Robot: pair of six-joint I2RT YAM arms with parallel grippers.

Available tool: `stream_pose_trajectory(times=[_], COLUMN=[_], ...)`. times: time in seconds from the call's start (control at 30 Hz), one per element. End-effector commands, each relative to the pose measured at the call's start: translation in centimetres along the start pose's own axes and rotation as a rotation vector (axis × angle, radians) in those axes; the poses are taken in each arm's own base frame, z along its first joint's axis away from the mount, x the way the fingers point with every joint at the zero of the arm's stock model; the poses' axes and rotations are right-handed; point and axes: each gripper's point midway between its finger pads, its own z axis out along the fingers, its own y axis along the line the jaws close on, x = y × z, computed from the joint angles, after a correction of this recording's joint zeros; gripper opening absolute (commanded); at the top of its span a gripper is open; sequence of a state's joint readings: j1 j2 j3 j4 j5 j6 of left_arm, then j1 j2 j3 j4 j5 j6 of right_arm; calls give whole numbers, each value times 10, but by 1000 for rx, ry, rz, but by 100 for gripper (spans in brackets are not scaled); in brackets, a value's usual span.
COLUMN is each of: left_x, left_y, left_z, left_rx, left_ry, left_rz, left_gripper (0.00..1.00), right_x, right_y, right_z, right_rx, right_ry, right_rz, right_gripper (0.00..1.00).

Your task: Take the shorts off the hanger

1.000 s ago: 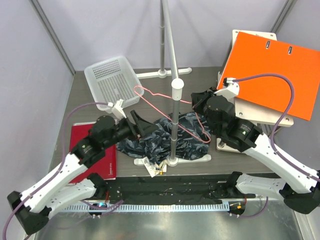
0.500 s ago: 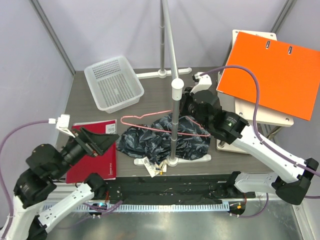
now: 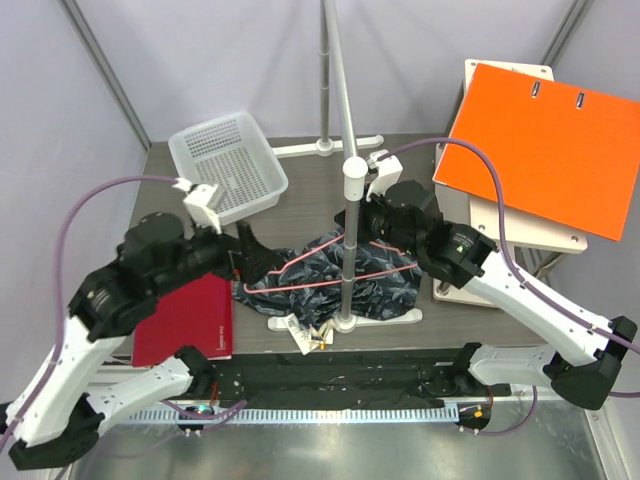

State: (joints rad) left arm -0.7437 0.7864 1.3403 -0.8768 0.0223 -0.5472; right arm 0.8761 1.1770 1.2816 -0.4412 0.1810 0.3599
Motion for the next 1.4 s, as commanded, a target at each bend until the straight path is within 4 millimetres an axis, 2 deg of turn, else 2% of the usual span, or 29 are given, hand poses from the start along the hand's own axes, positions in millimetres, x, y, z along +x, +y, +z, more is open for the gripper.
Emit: stream_pose_trajectory(times=[0.0, 0.1, 0.23, 0.4, 0.5, 0.77, 0.83, 0.97, 1.1, 1.13, 1.17, 1.23, 1.27, 1.3, 1.37], left_x=[26, 37, 56, 84, 87, 83, 84, 87, 86, 83, 79, 69, 63, 60, 53], left_y=[0, 4, -3, 6, 10, 6, 8, 12, 18, 24, 26, 33, 39, 41, 50], left_z=[8, 10, 9, 17, 22, 28, 31, 31, 31, 31, 30, 24, 22, 20, 14], left_rx=[58, 60, 143, 131, 116, 139, 130, 114, 84, 45, 21, -40, -85, -103, -171], left_ry=[154, 225, 324, 439, 445, 416, 412, 408, 394, 377, 359, 306, 275, 257, 213], left_rz=[173, 226, 259, 237, 235, 237, 235, 230, 230, 226, 225, 199, 198, 187, 155], left_gripper=[93, 90, 86, 79, 73, 55, 46, 35, 0, 0, 0, 0, 0, 0, 0], right_x=[-21, -22, -24, -24, -25, -21, -21, -23, -27, -26, -28, -36, -34, -39, -43], right_y=[16, 16, 18, 22, 22, 25, 24, 27, 31, 30, 27, 10, 4, -8, -22], right_z=[-17, -18, -18, -18, -17, -15, -15, -16, -17, -16, -16, -18, -18, -21, -30], right_rx=[-87, -92, -98, -116, -119, -131, -131, -144, -159, -152, -136, -41, -5, 63, 127], right_ry=[-57, -54, -61, -61, -62, -49, -47, -57, -68, -68, -75, -118, -125, -159, -203], right_rz=[-29, -37, -37, -37, -39, -36, -33, -27, -18, -16, -9, 42, 62, 100, 153], right_gripper=[1, 1, 1, 1, 1, 1, 1, 1, 1, 4, 22, 51, 75, 86, 99])
